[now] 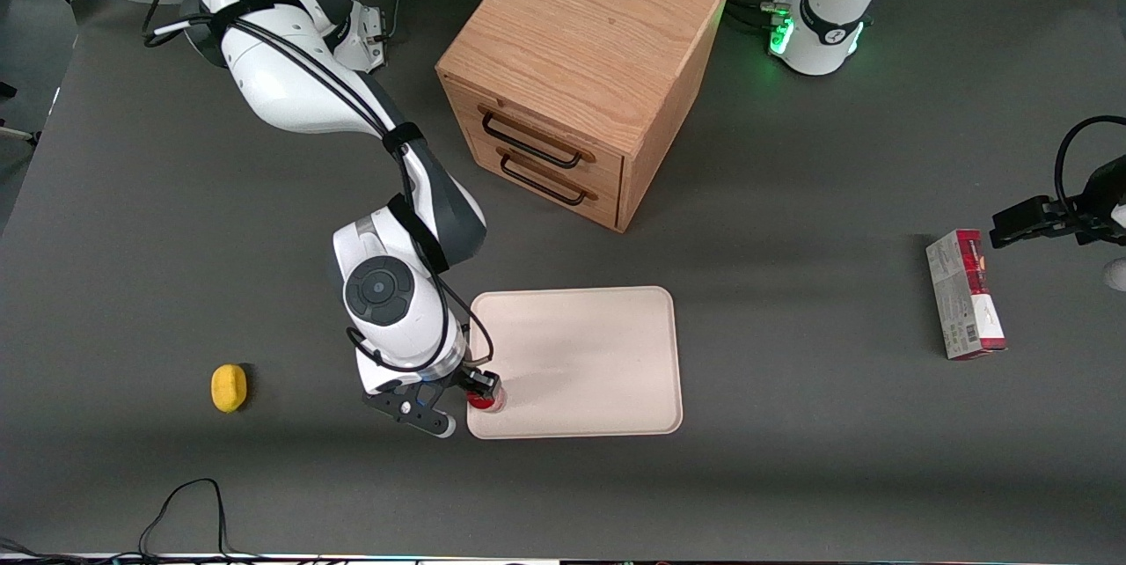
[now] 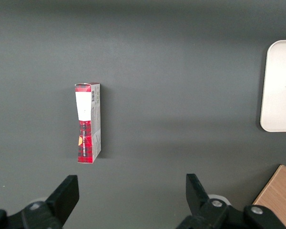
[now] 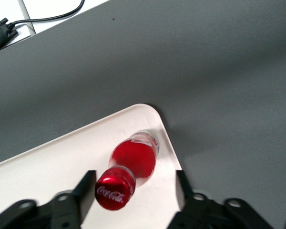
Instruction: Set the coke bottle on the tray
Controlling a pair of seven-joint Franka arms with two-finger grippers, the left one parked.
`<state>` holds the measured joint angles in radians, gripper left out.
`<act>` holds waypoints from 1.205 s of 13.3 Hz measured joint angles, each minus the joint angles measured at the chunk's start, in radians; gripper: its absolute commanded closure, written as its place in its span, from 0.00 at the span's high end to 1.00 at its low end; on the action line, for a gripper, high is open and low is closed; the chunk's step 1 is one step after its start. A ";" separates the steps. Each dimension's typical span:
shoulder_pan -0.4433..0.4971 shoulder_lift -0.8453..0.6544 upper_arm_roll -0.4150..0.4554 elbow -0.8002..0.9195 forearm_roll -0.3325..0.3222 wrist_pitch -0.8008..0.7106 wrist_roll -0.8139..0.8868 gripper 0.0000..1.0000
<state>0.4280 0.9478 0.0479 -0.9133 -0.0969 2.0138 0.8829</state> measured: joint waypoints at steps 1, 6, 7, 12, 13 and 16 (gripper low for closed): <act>0.000 0.000 0.000 0.002 -0.002 0.000 0.000 1.00; -0.009 -0.036 -0.003 0.031 -0.004 -0.131 -0.017 1.00; -0.015 -0.060 -0.003 0.030 0.001 -0.186 -0.049 1.00; -0.130 -0.309 -0.005 -0.201 0.077 -0.297 -0.327 1.00; -0.155 -0.370 -0.005 -0.279 0.080 -0.298 -0.376 1.00; -0.203 -0.534 -0.005 -0.489 0.083 -0.287 -0.483 1.00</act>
<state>0.2246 0.4135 0.0427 -1.4023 -0.0142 1.7264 0.3999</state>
